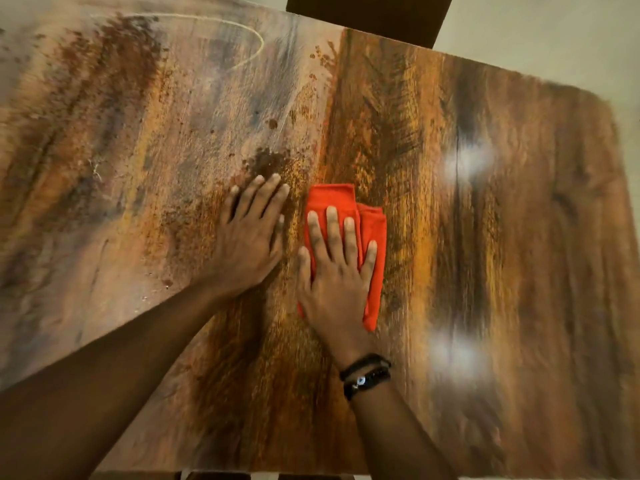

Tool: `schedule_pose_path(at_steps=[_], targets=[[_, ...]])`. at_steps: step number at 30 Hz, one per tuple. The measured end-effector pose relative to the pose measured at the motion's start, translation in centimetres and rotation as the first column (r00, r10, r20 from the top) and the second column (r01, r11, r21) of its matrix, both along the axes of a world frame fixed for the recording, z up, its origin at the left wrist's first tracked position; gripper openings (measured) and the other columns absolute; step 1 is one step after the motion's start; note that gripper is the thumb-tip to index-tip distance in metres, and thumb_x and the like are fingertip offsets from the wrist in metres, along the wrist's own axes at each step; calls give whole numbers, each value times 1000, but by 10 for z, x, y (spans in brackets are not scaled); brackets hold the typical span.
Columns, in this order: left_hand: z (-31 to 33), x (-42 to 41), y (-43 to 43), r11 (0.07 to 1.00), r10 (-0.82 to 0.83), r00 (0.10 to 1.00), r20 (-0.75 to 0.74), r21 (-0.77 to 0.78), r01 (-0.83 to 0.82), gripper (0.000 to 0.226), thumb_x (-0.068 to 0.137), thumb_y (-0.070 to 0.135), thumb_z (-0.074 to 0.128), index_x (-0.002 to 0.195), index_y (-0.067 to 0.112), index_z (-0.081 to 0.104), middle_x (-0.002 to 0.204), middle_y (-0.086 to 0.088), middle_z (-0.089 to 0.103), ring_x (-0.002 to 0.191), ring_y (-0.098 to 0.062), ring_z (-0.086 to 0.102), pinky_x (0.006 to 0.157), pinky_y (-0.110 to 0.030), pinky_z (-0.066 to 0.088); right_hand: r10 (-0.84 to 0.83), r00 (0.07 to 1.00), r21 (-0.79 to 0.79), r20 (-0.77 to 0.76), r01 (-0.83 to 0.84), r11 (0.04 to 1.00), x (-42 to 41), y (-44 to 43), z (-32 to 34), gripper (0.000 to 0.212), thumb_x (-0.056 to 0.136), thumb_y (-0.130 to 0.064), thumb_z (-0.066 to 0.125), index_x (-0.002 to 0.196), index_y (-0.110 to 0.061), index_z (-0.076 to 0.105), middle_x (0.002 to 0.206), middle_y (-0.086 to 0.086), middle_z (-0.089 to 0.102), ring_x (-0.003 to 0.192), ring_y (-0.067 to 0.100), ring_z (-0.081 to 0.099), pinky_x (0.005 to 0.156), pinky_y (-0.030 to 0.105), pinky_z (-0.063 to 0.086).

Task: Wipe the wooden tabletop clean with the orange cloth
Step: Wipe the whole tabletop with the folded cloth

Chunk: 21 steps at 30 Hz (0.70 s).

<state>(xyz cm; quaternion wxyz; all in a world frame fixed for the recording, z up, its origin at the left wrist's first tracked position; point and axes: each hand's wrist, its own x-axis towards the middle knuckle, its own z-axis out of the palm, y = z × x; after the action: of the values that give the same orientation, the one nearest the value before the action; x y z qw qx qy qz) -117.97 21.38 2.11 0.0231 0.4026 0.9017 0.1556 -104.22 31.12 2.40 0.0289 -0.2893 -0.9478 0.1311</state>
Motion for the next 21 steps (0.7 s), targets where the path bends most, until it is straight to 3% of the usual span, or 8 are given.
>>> schedule_pose_path(at_steps=[6,16,21], targets=[[1,15,-17,996,10,999,36,-88,-7,55,103,34,24,154,14,30,162,-6,26,151,-23,20,121,-51,15,17,1000,-14,18,-16,1000,-6,7,2,57,106,-47,29,160,-39,12,169,-11,4,156,14,-2,123,58,-2],[0,15,-13,992,22,998,51,-127,-16,56,104,35,21,157,16,22,165,-2,16,153,-20,9,122,-53,10,-73,996,1,47,73,997,-136,98,0,57,106,-46,26,161,-36,12,170,-8,4,157,17,2,122,62,0],[0,16,-14,992,20,999,44,-126,-15,56,104,35,21,157,17,21,166,0,14,153,-20,8,122,-53,7,-58,998,-23,27,58,998,-126,88,0,56,106,-46,25,160,-34,13,170,-6,5,157,19,3,122,60,-1]])
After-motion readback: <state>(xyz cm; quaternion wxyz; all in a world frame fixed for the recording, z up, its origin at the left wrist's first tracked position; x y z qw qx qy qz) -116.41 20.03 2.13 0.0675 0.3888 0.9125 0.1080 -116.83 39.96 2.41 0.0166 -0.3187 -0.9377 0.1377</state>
